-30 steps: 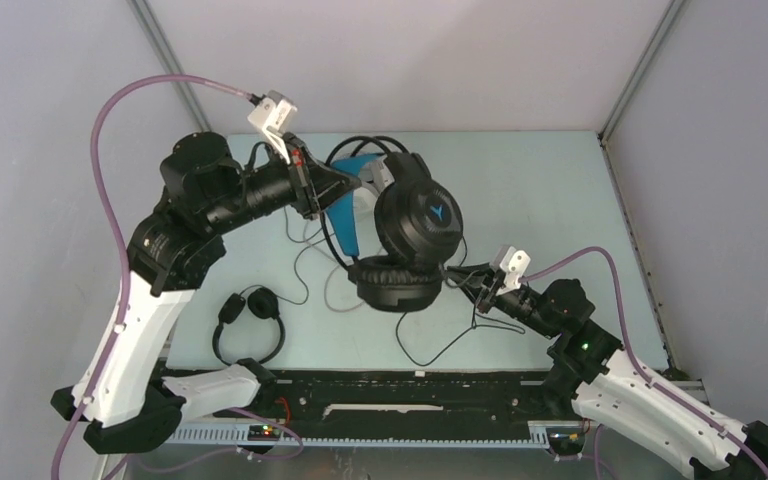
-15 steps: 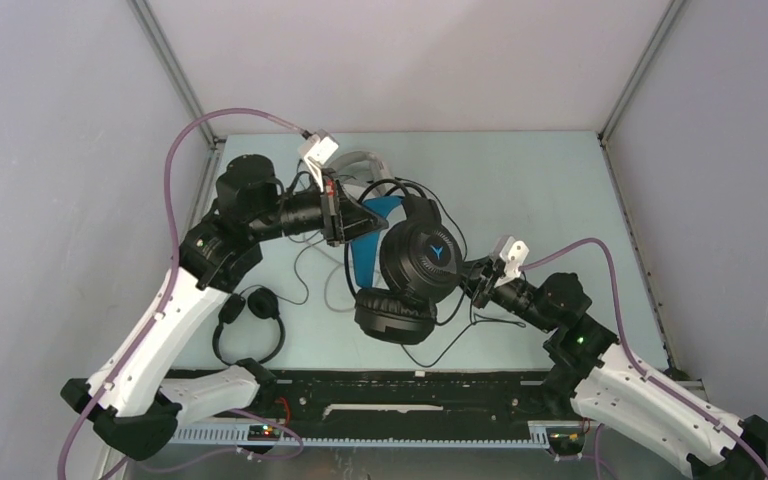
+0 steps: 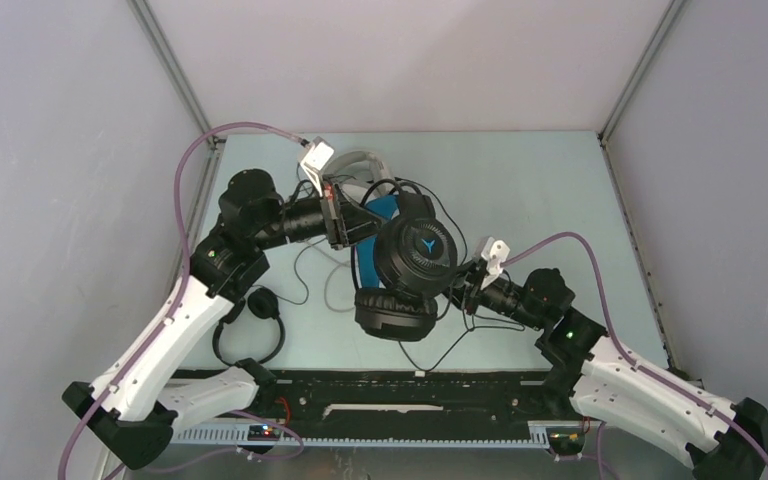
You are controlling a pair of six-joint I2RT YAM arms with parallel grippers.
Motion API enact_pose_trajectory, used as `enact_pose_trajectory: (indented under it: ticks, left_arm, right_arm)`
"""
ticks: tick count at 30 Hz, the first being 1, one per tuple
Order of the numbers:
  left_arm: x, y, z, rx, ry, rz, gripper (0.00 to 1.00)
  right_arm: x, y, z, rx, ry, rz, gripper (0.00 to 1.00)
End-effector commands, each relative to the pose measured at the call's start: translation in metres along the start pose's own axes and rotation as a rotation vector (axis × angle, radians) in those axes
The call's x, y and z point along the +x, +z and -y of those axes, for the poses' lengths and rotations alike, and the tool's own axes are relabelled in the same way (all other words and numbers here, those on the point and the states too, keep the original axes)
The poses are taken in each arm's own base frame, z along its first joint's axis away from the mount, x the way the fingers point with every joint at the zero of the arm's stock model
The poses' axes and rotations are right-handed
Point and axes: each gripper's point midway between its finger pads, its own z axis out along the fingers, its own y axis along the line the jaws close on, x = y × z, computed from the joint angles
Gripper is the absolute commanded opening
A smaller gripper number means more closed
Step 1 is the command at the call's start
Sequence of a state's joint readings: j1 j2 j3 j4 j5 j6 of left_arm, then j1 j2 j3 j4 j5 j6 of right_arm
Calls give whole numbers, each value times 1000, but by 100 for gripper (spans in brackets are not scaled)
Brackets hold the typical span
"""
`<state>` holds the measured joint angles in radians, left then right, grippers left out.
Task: Wrap the headphones
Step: Wrap the headphones cable around the headphones.
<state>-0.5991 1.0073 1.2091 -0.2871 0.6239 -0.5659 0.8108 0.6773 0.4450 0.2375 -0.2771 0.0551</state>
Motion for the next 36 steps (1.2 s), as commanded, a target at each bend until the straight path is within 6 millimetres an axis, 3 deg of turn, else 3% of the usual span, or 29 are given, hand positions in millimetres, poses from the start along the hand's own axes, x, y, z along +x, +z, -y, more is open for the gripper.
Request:
enact_pose_trajectory:
  ticks: [1, 8, 14, 21, 28, 36]
  left_arm:
    - [-25, 1, 28, 124, -27, 80, 0]
    - [-21, 3, 25, 120, -24, 65, 0]
    - [-17, 2, 35, 179, -28, 32, 0]
    - [1, 3, 30, 192, -38, -36, 0]
    - [22, -4, 32, 229, -12, -110, 0]
    - [54, 0, 60, 353, -15, -213, 0]
  right_arm:
    - [-15, 8, -10, -23, -6, 52, 23]
    - [-7, 15, -3, 16, -49, 82, 25]
    - [-6, 16, 1, 32, -69, 96, 23]
    - [-4, 13, 17, 102, -72, 116, 0]
    - [-15, 13, 29, 119, -83, 139, 0]
    - [-25, 30, 24, 63, -89, 139, 0]
